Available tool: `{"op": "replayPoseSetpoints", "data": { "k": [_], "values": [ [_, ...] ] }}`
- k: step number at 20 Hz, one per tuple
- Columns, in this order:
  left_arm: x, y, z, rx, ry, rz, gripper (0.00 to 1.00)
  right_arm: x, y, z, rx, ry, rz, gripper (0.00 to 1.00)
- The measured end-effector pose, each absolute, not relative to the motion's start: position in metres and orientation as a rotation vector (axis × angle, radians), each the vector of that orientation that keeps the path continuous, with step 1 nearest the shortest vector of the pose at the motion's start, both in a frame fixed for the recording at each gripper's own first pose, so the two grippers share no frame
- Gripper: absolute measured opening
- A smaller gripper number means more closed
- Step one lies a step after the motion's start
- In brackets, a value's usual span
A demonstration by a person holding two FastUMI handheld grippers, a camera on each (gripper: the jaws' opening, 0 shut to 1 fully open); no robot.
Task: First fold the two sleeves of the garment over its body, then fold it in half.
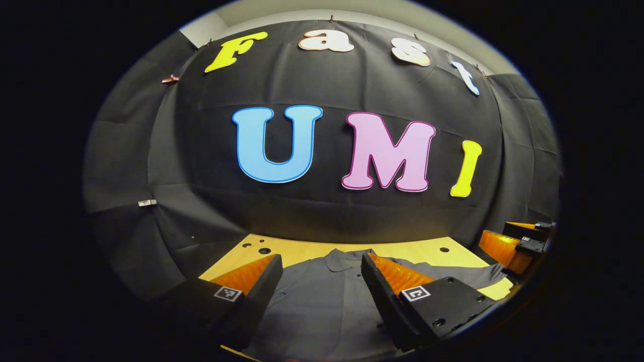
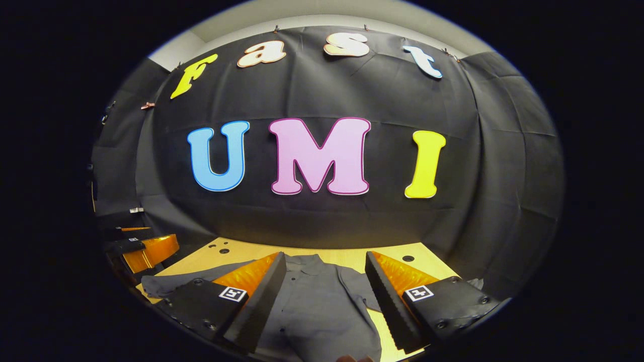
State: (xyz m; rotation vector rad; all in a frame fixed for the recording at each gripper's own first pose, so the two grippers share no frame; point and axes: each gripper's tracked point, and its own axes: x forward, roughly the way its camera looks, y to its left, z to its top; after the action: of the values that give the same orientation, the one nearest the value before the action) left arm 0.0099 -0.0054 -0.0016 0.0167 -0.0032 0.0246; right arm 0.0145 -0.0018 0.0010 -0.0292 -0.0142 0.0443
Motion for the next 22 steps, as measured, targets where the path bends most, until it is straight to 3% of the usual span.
{"op": "replayPoseSetpoints", "data": {
  "k": [14, 22],
  "values": [
    [0.019, -0.008, -0.017, 0.047, 0.014, 0.084, 0.99, 0.046, -0.032, -0.012, -0.018, 0.015, 0.023, 0.98],
    [0.031, -0.023, -0.028, 0.031, 0.042, 0.085, 0.99, 0.071, -0.102, -0.033, -0.016, 0.057, -0.099, 0.98]
  ]
}}
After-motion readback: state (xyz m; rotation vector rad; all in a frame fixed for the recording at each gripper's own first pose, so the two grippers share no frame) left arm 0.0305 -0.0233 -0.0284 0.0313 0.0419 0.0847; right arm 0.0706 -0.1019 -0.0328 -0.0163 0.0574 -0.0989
